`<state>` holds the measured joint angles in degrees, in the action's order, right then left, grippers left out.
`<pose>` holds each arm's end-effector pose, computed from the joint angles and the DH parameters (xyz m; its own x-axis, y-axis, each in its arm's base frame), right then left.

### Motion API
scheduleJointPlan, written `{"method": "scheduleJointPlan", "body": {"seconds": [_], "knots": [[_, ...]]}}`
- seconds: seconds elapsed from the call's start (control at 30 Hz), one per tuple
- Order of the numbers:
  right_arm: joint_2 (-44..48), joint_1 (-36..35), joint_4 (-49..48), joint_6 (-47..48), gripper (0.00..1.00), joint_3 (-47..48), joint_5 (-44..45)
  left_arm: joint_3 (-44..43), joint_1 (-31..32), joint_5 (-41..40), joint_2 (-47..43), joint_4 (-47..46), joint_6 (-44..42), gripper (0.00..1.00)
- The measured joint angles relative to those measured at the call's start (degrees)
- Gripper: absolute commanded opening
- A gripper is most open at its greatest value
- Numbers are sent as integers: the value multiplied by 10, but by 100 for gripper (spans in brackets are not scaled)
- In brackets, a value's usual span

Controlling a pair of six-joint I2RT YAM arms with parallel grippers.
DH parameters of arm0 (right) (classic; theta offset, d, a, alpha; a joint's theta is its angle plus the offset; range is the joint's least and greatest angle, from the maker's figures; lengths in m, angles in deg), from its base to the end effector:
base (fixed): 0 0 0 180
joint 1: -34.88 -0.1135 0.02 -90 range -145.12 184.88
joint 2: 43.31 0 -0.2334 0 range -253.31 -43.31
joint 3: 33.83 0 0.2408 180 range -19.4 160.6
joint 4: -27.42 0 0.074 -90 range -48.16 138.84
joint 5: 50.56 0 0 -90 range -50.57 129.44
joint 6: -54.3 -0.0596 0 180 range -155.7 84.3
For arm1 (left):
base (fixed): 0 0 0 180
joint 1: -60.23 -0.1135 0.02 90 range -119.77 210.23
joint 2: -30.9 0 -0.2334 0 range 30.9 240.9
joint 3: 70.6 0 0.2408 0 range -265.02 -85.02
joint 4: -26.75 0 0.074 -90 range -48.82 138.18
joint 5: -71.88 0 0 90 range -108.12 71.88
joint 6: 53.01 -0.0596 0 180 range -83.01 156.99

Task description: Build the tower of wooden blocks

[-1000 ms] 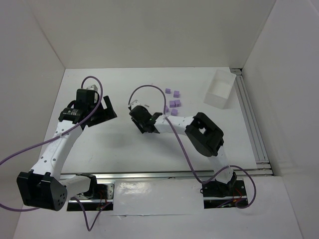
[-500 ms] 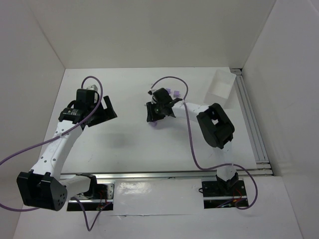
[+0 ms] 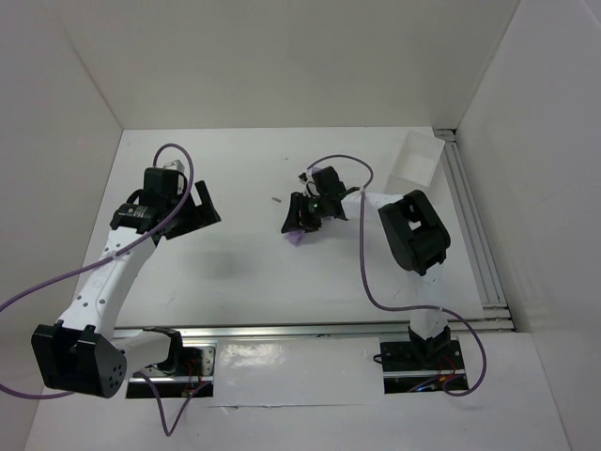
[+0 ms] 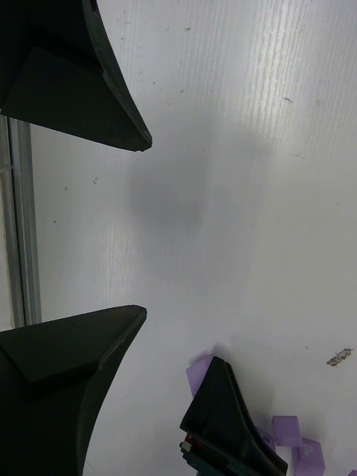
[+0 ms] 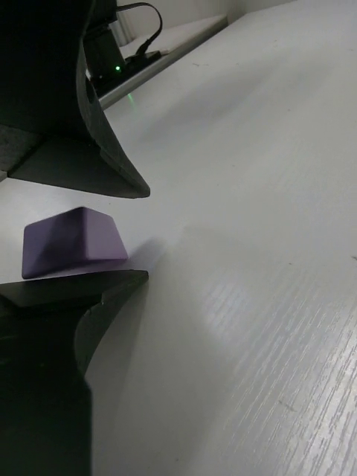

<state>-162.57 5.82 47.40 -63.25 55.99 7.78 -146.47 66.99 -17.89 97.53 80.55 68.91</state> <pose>0.3562 0.2337 0.1040 -0.9179 -0.0597 -0.3924 -0.3241 0.6832 0.6543 0.2584 -0.0309 0.2727 -0.6552 -0.4548 -0.6033 -0.2661 0.8863 -0.3791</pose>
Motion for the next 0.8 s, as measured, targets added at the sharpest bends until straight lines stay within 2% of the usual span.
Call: {"method": "scheduleJointPlan", "body": {"seconds": [0.03, 0.07, 0.23, 0.4, 0.47, 0.6, 0.7, 0.8], "knots": [[0, 0, 0, -5, 53, -2, -2, 0, 0, 0, 0, 0, 0, 98], [0, 0, -1, -9, 59, -2, -2, 0, 0, 0, 0, 0, 0, 98], [5, 0, -8, -20, 64, -3, 17, 0, 0, 0, 0, 0, 0, 98], [31, 0, 14, -12, 73, -5, 92, 0, 0, 2, 0, 0, 0, 98], [43, 0, 28, -9, 81, -5, 125, 0, 0, 2, 0, 0, 0, 98], [71, 0, 53, 15, 84, -5, 172, 0, 0, 3, 0, 0, 0, 98], [81, -3, 75, 47, 93, -1, 189, 0, -4, 5, 0, 0, 0, 98], [82, -16, 98, 81, 97, 2, 211, 0, -6, 5, 0, 0, 0, 98]]}}
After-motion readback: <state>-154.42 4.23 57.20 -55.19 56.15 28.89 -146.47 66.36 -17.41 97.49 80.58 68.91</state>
